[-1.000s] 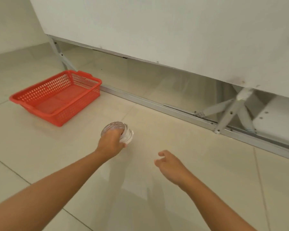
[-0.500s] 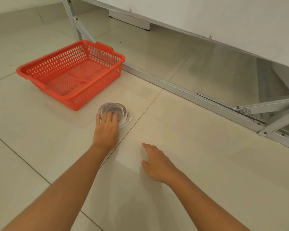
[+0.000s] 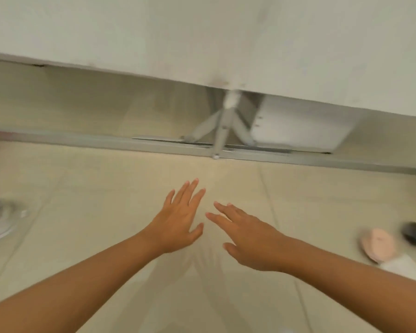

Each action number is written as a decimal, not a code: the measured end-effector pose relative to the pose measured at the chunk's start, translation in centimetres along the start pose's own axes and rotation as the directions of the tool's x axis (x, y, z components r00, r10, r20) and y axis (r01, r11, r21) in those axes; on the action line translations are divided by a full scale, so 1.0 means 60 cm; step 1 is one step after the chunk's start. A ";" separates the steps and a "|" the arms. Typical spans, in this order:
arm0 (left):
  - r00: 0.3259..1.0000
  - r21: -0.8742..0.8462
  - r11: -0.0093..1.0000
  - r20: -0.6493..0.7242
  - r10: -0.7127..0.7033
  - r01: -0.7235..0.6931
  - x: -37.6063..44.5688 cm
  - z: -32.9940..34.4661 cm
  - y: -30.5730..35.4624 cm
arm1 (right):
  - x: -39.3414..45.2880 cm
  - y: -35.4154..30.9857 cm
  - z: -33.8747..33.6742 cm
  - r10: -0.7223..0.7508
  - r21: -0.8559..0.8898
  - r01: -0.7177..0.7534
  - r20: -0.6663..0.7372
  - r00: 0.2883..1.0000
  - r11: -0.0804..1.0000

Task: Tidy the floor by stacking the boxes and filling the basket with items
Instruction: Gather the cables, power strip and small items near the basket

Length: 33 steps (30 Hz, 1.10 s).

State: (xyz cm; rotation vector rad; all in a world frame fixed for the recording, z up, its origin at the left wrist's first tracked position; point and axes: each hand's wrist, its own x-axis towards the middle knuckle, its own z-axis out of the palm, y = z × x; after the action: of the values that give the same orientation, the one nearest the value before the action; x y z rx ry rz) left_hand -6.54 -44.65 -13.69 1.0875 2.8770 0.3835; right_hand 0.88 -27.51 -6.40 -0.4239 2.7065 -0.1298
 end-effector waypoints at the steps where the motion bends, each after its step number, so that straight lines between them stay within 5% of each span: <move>1: 0.998 -0.013 0.998 0.025 0.054 -0.053 0.022 0.005 0.046 | -0.042 0.034 0.001 0.052 -0.002 -0.052 -0.003 0.999 0.999; 8: 0.943 -0.084 0.951 0.128 0.307 -0.298 0.118 0.075 0.354 | -0.321 0.209 0.081 0.431 0.096 -0.437 0.074 0.899 0.894; 14: 0.886 -0.290 0.903 0.248 0.391 -0.317 0.134 0.136 0.561 | -0.492 0.294 0.164 0.681 0.260 -0.678 0.096 0.726 0.687; 19: 0.855 -0.499 0.827 0.280 0.437 -0.259 0.135 0.183 0.671 | -0.582 0.376 0.224 0.859 0.346 -0.800 -0.036 0.511 0.490; 23: 0.852 -0.569 0.803 0.321 0.413 -0.175 0.128 0.211 0.727 | -0.643 0.453 0.267 0.985 0.536 -0.837 0.054 0.165 0.111; 25: 0.867 -0.599 0.794 0.337 0.367 -0.104 0.124 0.225 0.752 | -0.663 0.472 0.291 0.991 0.569 -0.822 0.126 0.048 -0.032; 29: 0.896 -0.612 0.791 0.346 0.278 -0.009 0.109 0.247 0.780 | -0.667 0.465 0.324 0.972 0.606 -0.792 0.219 0.084 -0.068; 33: 0.912 -0.622 0.782 0.342 0.227 0.039 0.107 0.246 0.789 | -0.652 0.456 0.329 0.979 0.602 -0.798 0.169 0.110 -0.014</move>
State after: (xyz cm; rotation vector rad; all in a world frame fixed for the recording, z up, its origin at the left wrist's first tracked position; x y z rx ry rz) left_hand 21.03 -3.01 -16.12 1.0244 2.0875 0.9116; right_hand 35.44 10.04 -14.14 1.7830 2.3531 -0.6363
